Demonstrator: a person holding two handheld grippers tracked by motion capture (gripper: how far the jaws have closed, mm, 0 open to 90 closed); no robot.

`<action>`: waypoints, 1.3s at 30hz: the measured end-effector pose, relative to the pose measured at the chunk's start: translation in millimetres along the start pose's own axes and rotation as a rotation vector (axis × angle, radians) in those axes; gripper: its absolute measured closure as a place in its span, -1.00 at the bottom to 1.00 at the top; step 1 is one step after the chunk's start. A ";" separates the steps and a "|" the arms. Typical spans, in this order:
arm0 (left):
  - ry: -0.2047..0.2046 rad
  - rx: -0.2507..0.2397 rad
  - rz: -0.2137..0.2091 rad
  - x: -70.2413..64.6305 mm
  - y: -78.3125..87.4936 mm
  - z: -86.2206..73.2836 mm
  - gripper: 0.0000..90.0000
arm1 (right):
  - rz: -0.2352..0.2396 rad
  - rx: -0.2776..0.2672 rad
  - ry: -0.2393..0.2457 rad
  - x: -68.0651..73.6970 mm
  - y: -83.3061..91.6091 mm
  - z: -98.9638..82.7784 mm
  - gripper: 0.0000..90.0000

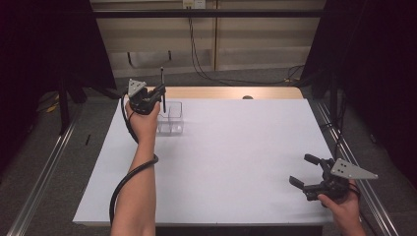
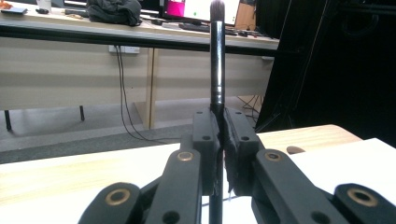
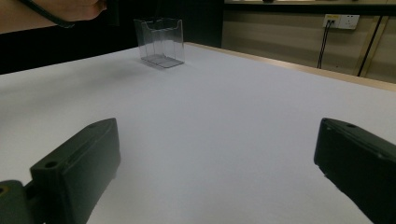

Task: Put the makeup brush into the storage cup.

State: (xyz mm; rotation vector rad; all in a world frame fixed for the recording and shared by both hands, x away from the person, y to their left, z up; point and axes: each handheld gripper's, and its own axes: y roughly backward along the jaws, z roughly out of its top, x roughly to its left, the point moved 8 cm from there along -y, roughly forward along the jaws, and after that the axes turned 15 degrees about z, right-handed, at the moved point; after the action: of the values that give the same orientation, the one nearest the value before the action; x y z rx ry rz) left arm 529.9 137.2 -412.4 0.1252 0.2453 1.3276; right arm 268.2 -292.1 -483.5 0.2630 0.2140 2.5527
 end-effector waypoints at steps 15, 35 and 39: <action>0.012 0.011 0.003 2.1 2.8 -6.3 0.87 | 0.001 -0.001 0.002 0.2 0.1 0.3 -1.00; 0.017 0.019 0.007 6.7 6.2 -14.1 0.87 | 0.003 0.001 0.004 0.8 -0.4 0.1 -1.00; 0.020 0.020 0.015 8.8 5.8 -15.2 0.87 | 0.002 0.001 0.006 0.9 -0.6 0.1 -1.00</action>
State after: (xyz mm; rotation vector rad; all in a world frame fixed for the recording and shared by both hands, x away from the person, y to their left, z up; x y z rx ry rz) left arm 522.6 146.4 -426.7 0.1311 0.2755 1.3422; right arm 267.9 -291.1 -483.3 0.2566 0.2179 2.5561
